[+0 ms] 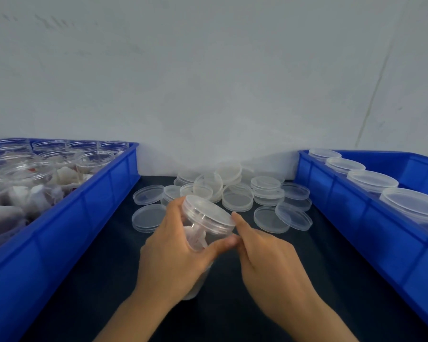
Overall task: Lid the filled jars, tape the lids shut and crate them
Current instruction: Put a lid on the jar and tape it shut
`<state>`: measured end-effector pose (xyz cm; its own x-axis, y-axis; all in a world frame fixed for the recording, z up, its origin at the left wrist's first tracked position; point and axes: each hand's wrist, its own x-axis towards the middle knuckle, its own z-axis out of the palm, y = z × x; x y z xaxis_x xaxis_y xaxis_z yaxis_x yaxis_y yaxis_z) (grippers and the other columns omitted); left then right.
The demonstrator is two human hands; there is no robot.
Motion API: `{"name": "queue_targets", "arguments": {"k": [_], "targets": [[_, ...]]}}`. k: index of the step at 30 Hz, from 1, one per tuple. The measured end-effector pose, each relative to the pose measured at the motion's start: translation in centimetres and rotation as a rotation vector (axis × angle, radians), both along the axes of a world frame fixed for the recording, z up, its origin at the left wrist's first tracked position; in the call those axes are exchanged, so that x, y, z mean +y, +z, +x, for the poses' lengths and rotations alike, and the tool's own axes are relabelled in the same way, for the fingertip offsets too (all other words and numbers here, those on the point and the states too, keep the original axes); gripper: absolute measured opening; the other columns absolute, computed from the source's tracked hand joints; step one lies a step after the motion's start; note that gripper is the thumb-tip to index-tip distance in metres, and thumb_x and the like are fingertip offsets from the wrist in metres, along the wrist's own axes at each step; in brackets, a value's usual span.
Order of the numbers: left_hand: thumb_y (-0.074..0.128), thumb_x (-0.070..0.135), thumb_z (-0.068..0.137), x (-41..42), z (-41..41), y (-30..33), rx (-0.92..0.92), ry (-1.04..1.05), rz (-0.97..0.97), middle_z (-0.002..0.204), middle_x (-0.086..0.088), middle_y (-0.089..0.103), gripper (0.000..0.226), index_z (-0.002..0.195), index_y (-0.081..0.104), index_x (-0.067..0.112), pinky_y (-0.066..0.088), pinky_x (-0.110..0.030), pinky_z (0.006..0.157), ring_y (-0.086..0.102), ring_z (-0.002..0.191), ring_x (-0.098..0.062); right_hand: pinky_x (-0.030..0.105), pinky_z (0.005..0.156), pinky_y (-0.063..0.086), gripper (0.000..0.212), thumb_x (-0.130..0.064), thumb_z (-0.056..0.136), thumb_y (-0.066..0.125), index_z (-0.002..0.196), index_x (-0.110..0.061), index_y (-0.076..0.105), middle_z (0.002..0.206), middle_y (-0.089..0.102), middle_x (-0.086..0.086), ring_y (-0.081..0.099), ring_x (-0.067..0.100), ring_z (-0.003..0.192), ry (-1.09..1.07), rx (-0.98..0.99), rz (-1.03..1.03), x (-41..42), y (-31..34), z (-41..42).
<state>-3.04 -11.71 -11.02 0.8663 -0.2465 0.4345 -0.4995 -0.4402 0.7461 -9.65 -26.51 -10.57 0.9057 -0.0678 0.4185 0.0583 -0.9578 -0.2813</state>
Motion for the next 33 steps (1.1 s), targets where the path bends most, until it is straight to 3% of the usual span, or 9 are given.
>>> {"name": "queue_targets", "arguments": {"k": [4,7,9,11,14,18,23,30,33], "targets": [[0.059,0.09,0.032,-0.3,0.1,-0.2,0.024,0.072,-0.087,0.094,0.041,0.041,0.092,0.109,0.024,0.057,0.032,-0.01,0.068,0.038,0.084,0.024,0.021,0.074,0.041,0.053,-0.033,0.104,0.027,0.153,-0.034,0.008,0.092,0.051,-0.014,0.057,0.007,0.09,-0.01,0.034,0.038,0.3,0.0,0.0],[0.064,0.084,0.035,-0.2,0.4,-0.5,0.028,0.057,-0.168,0.098,0.037,0.047,0.088,0.11,0.033,0.051,0.038,-0.013,0.07,0.046,0.089,0.021,0.022,0.068,0.044,0.047,-0.047,0.101,0.034,0.147,-0.044,0.024,0.075,0.062,-0.01,0.06,0.001,0.071,0.021,0.181,0.483,0.0,0.0,0.3],[0.067,0.081,0.036,-0.1,0.5,-0.5,0.043,0.054,-0.207,0.1,0.035,0.051,0.087,0.111,0.038,0.047,0.042,-0.015,0.072,0.051,0.091,0.017,0.019,0.052,0.039,0.048,-0.058,0.093,0.041,0.136,-0.037,0.038,0.054,0.058,-0.006,0.05,0.0,0.046,0.015,0.322,0.744,-0.6,0.1,0.5],[0.071,0.082,0.037,0.0,0.6,-0.5,0.05,0.051,-0.224,0.097,0.038,0.054,0.086,0.111,0.041,0.047,0.043,-0.016,0.072,0.054,0.09,0.018,0.02,0.047,0.036,0.055,-0.069,0.084,0.044,0.115,-0.024,0.052,0.048,0.052,-0.008,0.042,0.002,0.041,-0.002,0.428,0.829,-1.0,0.4,0.4],[0.072,0.079,0.036,0.2,0.9,-0.5,0.062,0.032,-0.241,0.096,0.056,0.045,0.081,0.105,0.042,0.049,0.041,-0.015,0.07,0.049,0.088,0.029,0.027,0.058,0.041,0.068,-0.076,0.078,0.04,0.093,-0.013,0.061,0.058,0.052,-0.008,0.046,0.008,0.055,-0.029,0.379,0.68,-1.4,0.7,0.4],[0.079,0.075,0.036,0.6,1.6,-0.6,0.114,-0.003,-0.289,0.098,0.052,0.049,0.083,0.106,0.045,0.048,0.042,-0.018,0.073,0.05,0.09,0.027,0.025,0.053,0.035,0.063,-0.074,0.085,0.031,0.064,-0.018,0.049,0.049,0.043,-0.008,0.038,0.005,0.045,0.046,0.315,0.433,-1.7,0.8,0.1],[0.079,0.077,0.025,0.9,2.0,-0.4,0.207,-0.123,-0.328,0.1,0.042,0.057,0.09,0.105,0.046,0.052,0.047,-0.02,0.074,0.057,0.091,0.018,0.026,0.058,0.037,0.07,-0.074,0.083,0.016,0.074,-0.012,0.049,0.063,0.045,-0.004,0.039,0.008,0.055,0.05,0.201,0.146,-2.8,1.9,-0.1],[0.096,0.041,0.038,1.2,1.9,0.3,0.345,-0.307,-0.457,0.101,0.017,0.071,0.086,0.113,0.055,0.028,0.054,-0.014,0.065,0.069,0.093,-0.003,0.033,0.066,0.045,0.075,-0.078,0.07,0.008,0.084,-0.019,0.052,0.07,0.051,-0.002,0.05,0.016,0.065,0.084,0.197,0.126,-3.4,2.6,-0.3],[0.092,0.05,0.033,1.4,1.9,0.5,0.413,-0.399,-0.434,0.109,0.009,0.072,0.098,0.12,0.056,0.025,0.056,-0.024,0.077,0.068,0.102,-0.008,0.036,0.068,0.045,0.078,-0.078,0.072,0.01,0.09,-0.016,0.055,0.075,0.056,0.002,0.053,0.021,0.071,0.091,0.181,0.106,-3.6,2.5,-0.2]]}}
